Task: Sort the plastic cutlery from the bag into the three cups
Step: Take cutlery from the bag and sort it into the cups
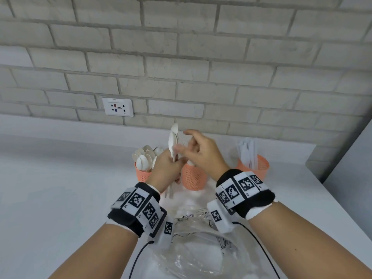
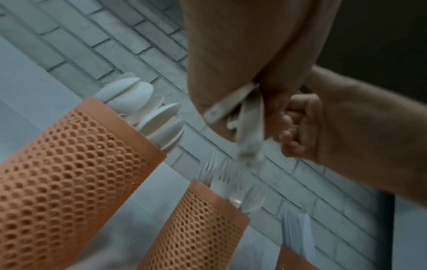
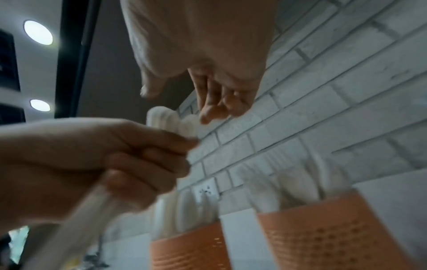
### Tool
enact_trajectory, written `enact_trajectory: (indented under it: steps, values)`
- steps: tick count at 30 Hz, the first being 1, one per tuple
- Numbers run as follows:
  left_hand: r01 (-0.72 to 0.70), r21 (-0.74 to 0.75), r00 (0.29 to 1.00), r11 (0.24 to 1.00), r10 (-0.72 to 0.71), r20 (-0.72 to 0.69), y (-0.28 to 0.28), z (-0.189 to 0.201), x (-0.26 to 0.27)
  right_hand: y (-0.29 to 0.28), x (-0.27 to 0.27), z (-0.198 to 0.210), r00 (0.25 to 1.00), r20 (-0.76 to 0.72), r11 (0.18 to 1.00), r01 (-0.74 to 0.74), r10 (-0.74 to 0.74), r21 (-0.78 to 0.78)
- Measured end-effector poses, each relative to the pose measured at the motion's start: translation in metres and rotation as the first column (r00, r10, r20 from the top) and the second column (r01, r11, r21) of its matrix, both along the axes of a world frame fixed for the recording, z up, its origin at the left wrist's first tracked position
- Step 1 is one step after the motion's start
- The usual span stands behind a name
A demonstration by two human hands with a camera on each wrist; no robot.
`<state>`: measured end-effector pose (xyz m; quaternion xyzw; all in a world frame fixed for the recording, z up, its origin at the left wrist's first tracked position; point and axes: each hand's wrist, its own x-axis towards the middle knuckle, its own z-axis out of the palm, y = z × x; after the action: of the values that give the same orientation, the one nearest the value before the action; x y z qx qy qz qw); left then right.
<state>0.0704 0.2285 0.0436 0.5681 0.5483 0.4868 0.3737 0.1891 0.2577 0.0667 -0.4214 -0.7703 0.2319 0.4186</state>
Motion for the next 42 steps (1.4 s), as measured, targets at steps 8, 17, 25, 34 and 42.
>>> enact_trajectory:
  steps: [8,17,25,34,42]
  values:
    - [0.164,0.038,0.983,0.986,-0.166,0.072,-0.011,0.002,-0.007,0.000,-0.004,0.000,0.945,-0.317,0.956,-0.161,0.078,-0.244]
    - [0.165,0.124,0.961,0.978,-0.131,-0.244,-0.011,0.005,-0.007,-0.010,-0.024,0.003,0.892,-0.432,0.847,-0.327,0.130,-0.419]
    - [-0.029,0.251,0.988,0.968,0.066,-0.141,-0.005,0.010,-0.064,0.017,-0.037,0.018,0.696,-0.717,0.943,-0.225,-0.020,-0.245]
    - [-0.065,-0.092,0.991,0.994,0.054,-0.122,0.024,-0.035,-0.099,0.033,-0.079,-0.010,0.745,-0.662,0.987,-0.025,-0.088,-0.160]
    - [-0.064,-0.028,0.992,0.998,0.061,-0.106,0.027,-0.043,-0.098,0.034,-0.098,-0.041,0.789,-0.592,0.972,0.030,-0.165,-0.231]
